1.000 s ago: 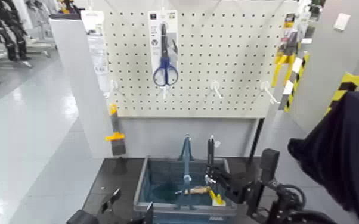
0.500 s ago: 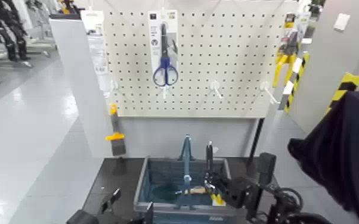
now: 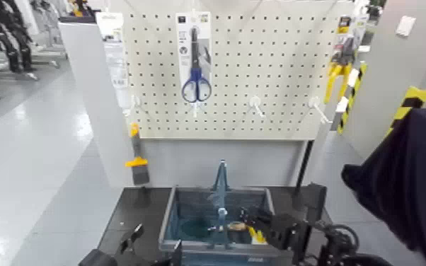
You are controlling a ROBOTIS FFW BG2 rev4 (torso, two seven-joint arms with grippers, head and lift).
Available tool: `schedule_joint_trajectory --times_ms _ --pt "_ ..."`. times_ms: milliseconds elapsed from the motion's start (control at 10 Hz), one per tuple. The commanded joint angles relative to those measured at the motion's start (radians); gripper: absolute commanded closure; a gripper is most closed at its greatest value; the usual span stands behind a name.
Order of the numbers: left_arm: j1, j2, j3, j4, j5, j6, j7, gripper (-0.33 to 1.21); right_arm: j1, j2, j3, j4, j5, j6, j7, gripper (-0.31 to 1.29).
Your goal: Put the black wrench into the crate.
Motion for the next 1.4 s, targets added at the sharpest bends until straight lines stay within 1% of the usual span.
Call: schedule_joint_trajectory --times_ms 100,500,600,700,800,900,1000,1100,1200,1300,1400 --pt "0.000 0.001 0.000 0.000 0.000 -0.001 0.000 0.21 0.001 0.000 -0.002 -0.004 -0.005 -0.005 0.002 0.10" --pt "0.000 0.001 0.000 0.000 0.000 -0.001 0.000 0.21 0.001 0.000 -0.004 -0.009 -0.007 -0.008 0.006 0.10" --pt "0.000 0.001 0.000 0.000 0.000 -0.001 0.000 0.21 0.003 0.000 -0.005 -0.012 -0.007 -0.023 0.006 0.11" --pt "0.000 0.001 0.000 0.000 0.000 -0.001 0.000 0.21 0.015 0.000 -0.005 -0.026 -0.005 -0.061 -0.009 0.12" --pt "0.000 0.001 0.000 0.000 0.000 -0.001 0.000 0.21 0.040 0.000 -0.005 -0.058 0.006 -0.113 -0.031 0.13" --pt "0.000 0.001 0.000 0.000 0.000 -0.001 0.000 0.21 0.086 0.000 -0.001 -0.101 0.009 -0.204 -0.086 0.13" --pt "0.002 0.001 0.002 0.000 0.000 -0.003 0.000 0.21 0.152 0.008 0.004 -0.144 0.009 -0.302 -0.173 0.13" --pt "0.003 0.003 0.003 0.000 0.000 -0.004 0.000 0.21 0.207 0.023 -0.001 -0.178 0.010 -0.365 -0.219 0.13" --pt "0.006 0.004 0.005 -0.003 0.000 -0.004 0.000 0.21 0.270 0.038 -0.019 -0.221 0.042 -0.420 -0.227 0.13" --pt "0.008 0.004 0.006 -0.003 0.000 -0.004 0.000 0.21 0.327 0.041 -0.025 -0.270 0.079 -0.459 -0.252 0.13" --pt "0.009 0.003 0.008 -0.003 0.002 -0.004 0.000 0.21 0.391 0.040 -0.015 -0.319 0.096 -0.494 -0.328 0.12"
